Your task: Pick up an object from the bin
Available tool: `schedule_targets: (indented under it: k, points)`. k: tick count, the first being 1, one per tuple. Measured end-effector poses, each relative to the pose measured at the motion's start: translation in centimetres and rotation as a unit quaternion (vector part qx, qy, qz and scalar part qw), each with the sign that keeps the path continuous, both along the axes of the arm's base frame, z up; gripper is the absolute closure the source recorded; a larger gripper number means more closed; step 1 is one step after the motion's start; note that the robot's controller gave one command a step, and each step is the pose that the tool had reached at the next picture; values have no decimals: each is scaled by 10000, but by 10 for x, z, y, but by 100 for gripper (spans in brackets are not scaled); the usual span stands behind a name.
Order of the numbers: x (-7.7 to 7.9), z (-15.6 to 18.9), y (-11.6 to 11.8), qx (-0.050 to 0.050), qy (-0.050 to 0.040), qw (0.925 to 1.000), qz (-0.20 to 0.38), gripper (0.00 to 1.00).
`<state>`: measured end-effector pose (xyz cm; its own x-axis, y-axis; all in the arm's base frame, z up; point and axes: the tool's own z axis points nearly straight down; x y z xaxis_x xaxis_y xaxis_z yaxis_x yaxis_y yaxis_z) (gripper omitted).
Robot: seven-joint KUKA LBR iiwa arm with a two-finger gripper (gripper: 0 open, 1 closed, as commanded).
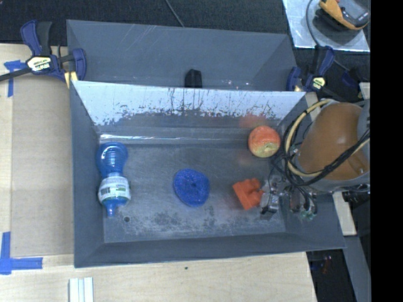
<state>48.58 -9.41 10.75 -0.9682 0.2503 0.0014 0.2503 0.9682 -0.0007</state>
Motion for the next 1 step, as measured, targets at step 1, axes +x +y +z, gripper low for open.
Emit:
schedule_targets:
  k: [1]
  points:
    - [1, 31, 0, -4, -21, 10000, 8, 100]
